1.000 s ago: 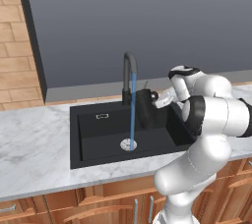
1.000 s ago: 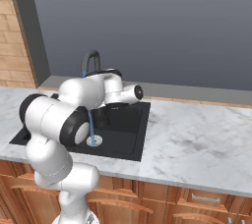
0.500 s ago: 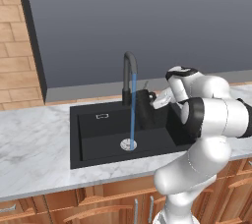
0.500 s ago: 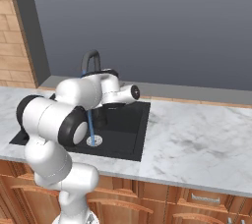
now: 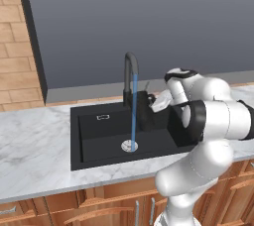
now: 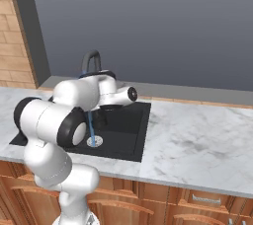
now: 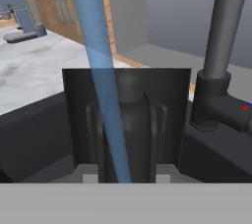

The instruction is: Turn on the sink faucet and place the jug under the water for a few seconds to fill it up.

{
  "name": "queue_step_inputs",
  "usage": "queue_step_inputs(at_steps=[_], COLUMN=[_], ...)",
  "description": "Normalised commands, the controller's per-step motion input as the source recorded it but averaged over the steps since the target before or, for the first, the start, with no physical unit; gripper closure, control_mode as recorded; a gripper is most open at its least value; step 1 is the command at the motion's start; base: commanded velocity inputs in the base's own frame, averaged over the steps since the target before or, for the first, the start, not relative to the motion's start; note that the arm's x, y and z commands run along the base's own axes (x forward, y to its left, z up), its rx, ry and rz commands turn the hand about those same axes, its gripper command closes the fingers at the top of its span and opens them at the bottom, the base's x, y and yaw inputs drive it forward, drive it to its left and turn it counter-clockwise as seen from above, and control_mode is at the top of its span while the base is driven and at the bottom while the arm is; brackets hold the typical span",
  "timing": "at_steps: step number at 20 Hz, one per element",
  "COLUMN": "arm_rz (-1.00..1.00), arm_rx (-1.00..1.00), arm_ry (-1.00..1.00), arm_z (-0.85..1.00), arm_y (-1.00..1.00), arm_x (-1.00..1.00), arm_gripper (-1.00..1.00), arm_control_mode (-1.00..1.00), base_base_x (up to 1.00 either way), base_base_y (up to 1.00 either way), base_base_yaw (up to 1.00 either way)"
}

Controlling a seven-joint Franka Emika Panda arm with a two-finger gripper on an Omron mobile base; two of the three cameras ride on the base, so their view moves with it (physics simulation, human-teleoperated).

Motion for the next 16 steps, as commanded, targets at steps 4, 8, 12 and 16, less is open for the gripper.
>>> queue_step_inputs(at_steps=[4,8,12,16], arm_rz=[0.01,0.01,0.0,0.0], arm_rx=[-0.04,-0.02,0.0,0.0], arm_ry=[-0.1,-0.17,-0.17,-0.06], arm_z=[-0.09,-0.04,-0.02,0.0], arm_y=[0.16,0.06,0.0,-0.05], arm_x=[-0.19,-0.41,-0.44,-0.06], arm_gripper=[1.0,1.0,1.0,1.0], arm_control_mode=[-1.0,-1.0,-1.0,-1.0], base_base_x=[0.0,0.0,0.0,0.0], base_base_y=[0.0,0.0,0.0,0.0], base_base_yaw=[0.0,0.0,0.0,0.0])
